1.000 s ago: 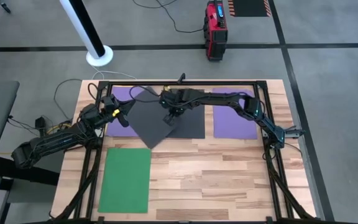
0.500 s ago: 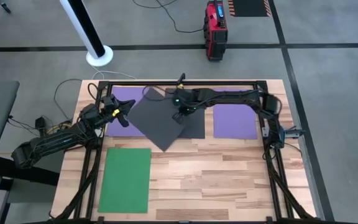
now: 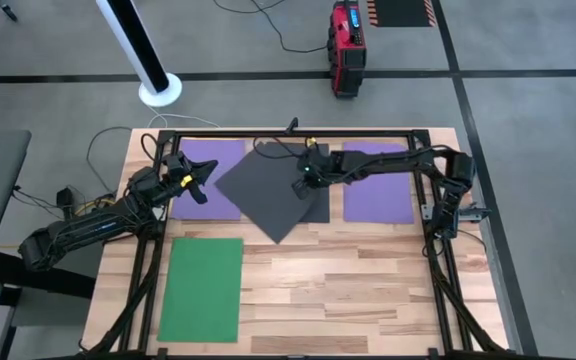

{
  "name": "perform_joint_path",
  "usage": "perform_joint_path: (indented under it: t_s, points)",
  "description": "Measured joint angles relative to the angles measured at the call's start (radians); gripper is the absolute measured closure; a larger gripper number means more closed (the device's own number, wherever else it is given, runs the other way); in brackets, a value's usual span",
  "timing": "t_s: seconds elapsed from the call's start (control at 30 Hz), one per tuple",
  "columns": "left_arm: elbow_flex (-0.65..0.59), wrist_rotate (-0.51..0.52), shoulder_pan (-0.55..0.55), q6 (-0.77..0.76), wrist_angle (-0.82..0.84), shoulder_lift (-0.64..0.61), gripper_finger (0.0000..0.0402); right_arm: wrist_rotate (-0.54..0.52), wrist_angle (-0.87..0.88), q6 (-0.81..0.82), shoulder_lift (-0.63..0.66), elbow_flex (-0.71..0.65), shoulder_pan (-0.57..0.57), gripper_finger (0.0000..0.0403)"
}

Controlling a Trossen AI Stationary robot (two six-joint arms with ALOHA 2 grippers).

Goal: Organize paper
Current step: Stack the left black paper on the other black paper

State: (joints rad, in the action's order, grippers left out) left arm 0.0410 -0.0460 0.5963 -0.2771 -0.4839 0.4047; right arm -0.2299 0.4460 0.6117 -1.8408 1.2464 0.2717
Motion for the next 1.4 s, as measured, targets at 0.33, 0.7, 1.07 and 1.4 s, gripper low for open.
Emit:
perform_joint_path:
  t_s: [0.33,0.7,1.07,1.4]
  points:
    - [0.0,0.0,0.0,0.0,0.0,0.0,0.0401,-0.081,-0.031,0.154,0.0,-0.057,-0.023,0.0403]
    - [0.0,0.0,0.0,0.0,0.0,0.0,0.0402,-0.091,-0.015,0.321,0.0,-0.13,-0.081,0.0403]
    - [0.019,0.039,0.0,0.068,-0.065,0.001,0.0401,-0.127,0.031,0.484,0.0,-0.143,-0.145,0.0403]
    - [0.057,0.089,0.002,0.16,-0.045,0.001,0.0401,-0.176,0.148,0.639,0.042,-0.142,-0.216,0.0403]
